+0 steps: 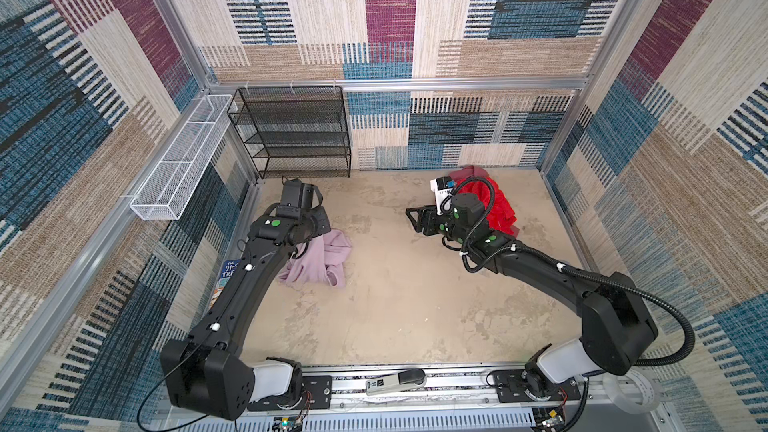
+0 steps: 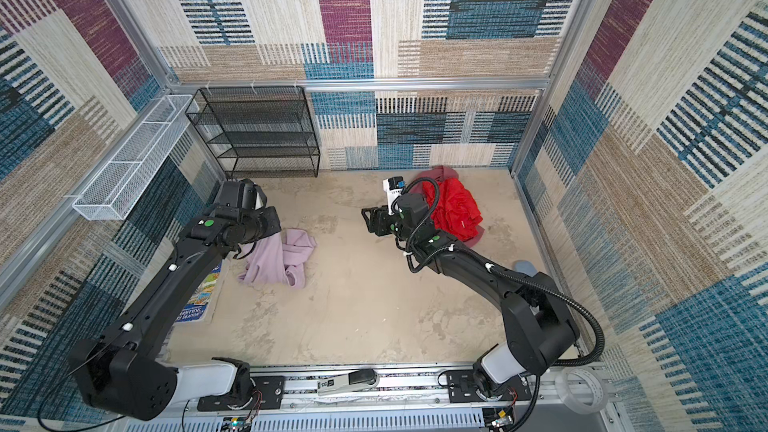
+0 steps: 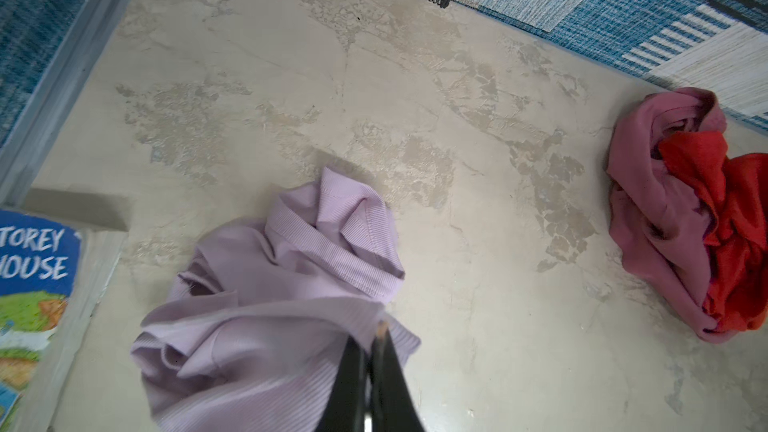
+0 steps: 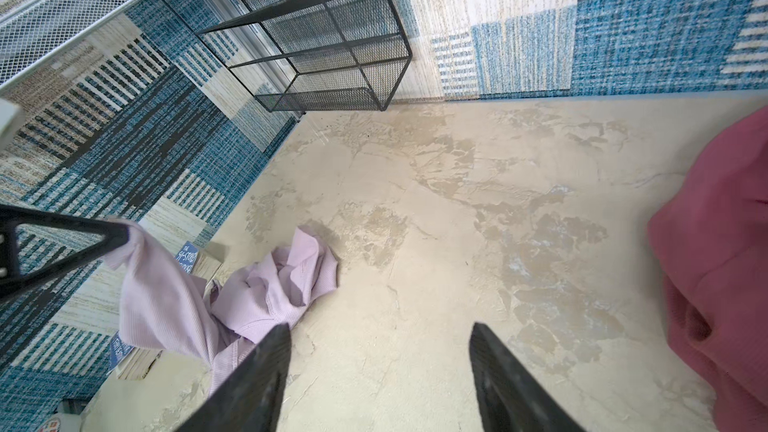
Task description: Pick out a specific cloth from the pile
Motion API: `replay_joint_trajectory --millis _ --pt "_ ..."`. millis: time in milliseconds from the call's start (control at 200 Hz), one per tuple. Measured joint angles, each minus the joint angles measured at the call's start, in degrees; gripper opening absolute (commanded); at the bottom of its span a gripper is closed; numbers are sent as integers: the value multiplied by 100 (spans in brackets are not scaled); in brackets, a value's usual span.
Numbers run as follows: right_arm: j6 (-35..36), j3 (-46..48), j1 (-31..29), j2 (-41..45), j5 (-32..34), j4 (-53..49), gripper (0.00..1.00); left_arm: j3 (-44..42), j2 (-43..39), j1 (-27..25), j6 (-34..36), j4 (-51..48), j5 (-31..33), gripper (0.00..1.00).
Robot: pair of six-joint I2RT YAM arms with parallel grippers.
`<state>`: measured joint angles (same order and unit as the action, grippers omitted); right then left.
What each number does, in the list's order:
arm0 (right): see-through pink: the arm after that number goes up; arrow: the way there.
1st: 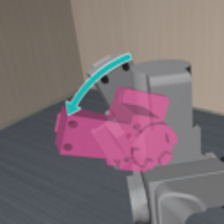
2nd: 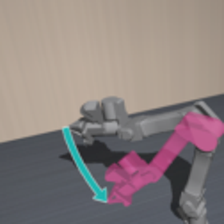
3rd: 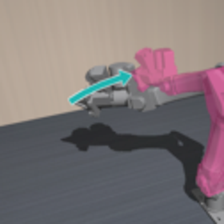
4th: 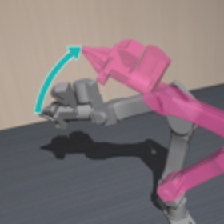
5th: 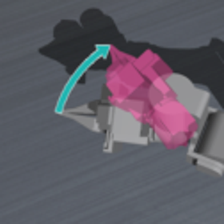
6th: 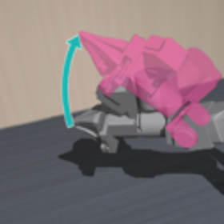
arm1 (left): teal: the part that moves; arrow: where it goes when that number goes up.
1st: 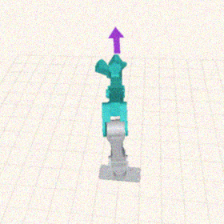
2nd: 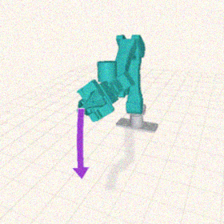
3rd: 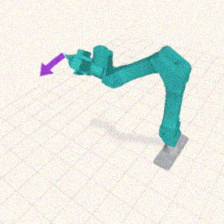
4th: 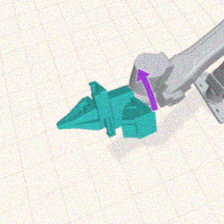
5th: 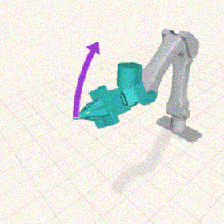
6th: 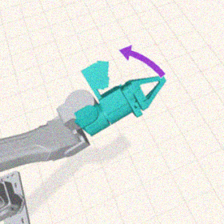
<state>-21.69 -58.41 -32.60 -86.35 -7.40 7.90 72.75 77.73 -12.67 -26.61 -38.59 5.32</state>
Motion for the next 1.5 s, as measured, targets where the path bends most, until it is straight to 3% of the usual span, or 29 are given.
replay_joint_trajectory --millis 606,871,982,1112,1292,1497 --pt "-92 63 247 -293 -57 42 70 566 2470 -15 -2 1290 -717 0" --pt "-140 22 284 -354 -52 17 70 608 3147 -20 -4 1628 -892 0" --pt "-203 20 284 -341 -48 -28 70 662 3329 -20 -4 1652 -975 26" --pt "-295 44 284 -197 11 -87 70 706 3305 -15 -2 1670 -1021 48" --pt "-433 111 284 120 157 -223 70 739 2756 -15 133 1572 -1014 50" --pt "-527 369 284 662 350 -267 70 361 1572 -15 280 1456 -964 50"
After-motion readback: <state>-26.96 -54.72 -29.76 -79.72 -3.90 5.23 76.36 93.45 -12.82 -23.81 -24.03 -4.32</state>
